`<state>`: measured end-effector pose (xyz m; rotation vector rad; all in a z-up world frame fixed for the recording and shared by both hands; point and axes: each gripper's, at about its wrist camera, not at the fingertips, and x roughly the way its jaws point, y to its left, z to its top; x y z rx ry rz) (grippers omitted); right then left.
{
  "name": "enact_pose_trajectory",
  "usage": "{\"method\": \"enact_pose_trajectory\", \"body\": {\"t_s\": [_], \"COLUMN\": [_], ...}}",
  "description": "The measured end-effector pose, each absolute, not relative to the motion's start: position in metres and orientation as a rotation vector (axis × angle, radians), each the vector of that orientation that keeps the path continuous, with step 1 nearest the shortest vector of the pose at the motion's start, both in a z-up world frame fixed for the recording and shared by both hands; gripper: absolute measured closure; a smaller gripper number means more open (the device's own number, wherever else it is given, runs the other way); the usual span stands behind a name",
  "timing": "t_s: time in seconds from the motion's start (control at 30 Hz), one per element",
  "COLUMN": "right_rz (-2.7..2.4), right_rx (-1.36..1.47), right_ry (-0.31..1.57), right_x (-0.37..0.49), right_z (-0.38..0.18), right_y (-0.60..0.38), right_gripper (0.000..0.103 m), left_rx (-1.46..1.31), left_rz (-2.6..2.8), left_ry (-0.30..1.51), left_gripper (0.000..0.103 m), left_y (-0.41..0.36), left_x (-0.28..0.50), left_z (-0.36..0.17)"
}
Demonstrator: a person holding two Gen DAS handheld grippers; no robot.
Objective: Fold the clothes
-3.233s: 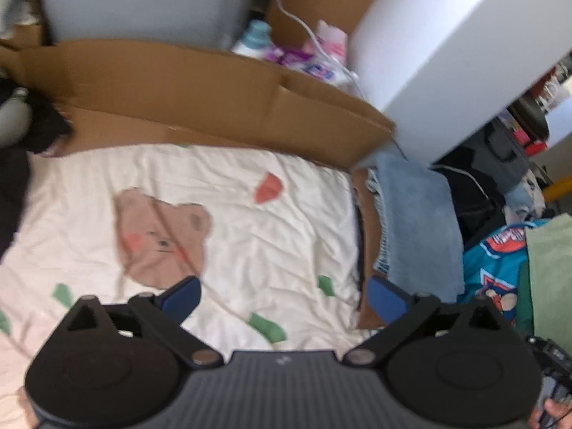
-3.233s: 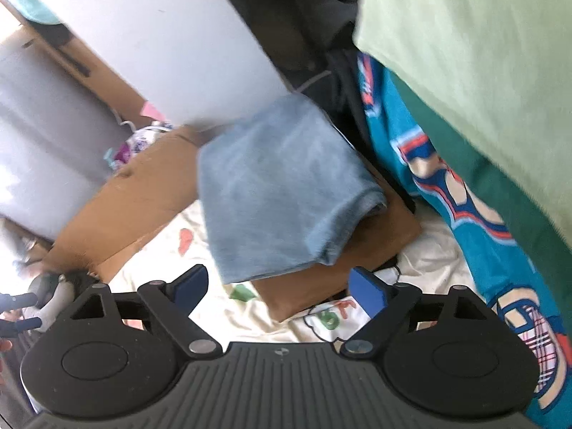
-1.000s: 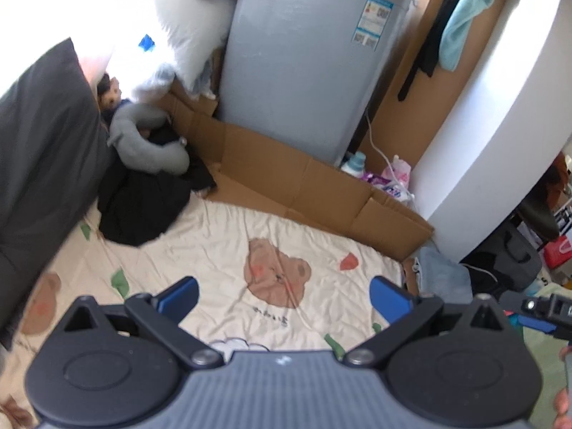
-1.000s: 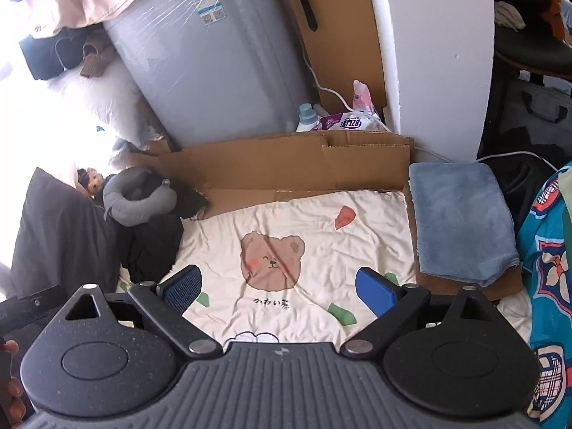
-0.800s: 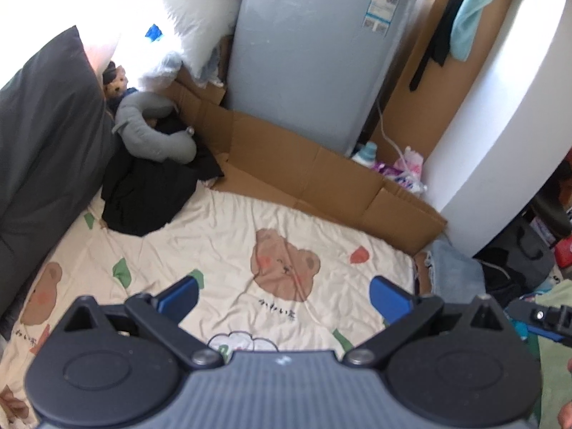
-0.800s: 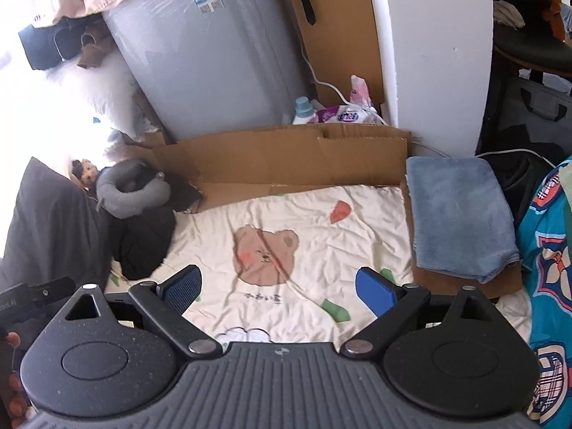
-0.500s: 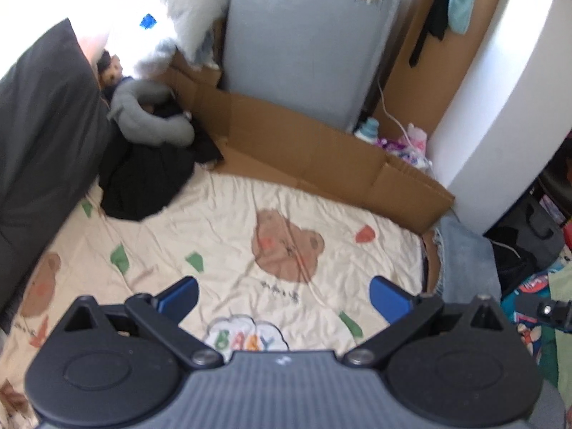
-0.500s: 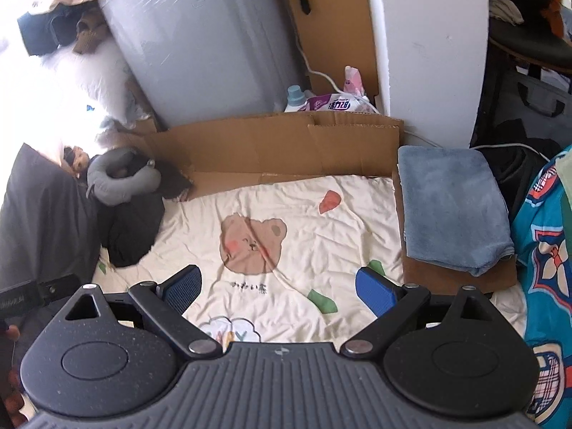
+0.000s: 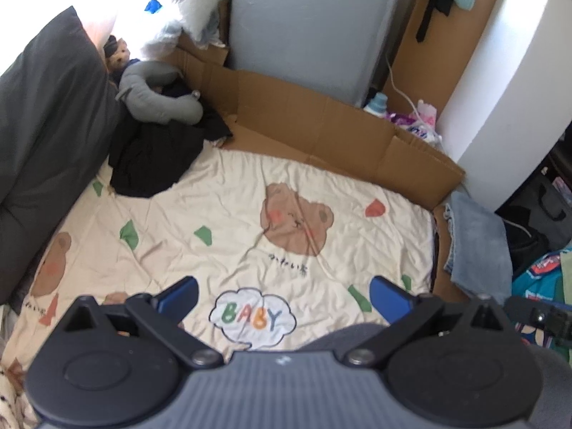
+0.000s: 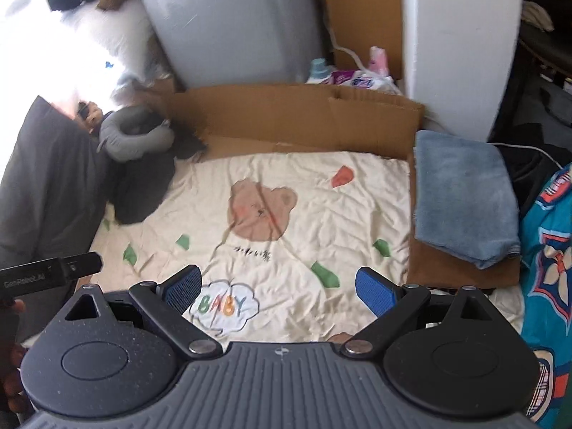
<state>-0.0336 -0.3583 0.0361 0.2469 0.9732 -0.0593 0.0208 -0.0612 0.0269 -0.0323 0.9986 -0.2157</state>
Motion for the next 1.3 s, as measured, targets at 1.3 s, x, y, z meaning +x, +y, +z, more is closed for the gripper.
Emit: {"method": "enact_pose_trajectory", "body": {"t_s": [1.3], "right_rz": [0.052], "right_rx": [0.172], "right_ry": [1.106], "right_x": [0.000], "right_z": [0.023], "right_y": [-0.344], "right_gripper": [0.007], "left_rx": [0.003], "left_rz": [-0.170], "left_ry": [1.117], "left_gripper": [0.005], "left_y": [-0.079], "left_x": [0.030], "left_z": [0.004]}}
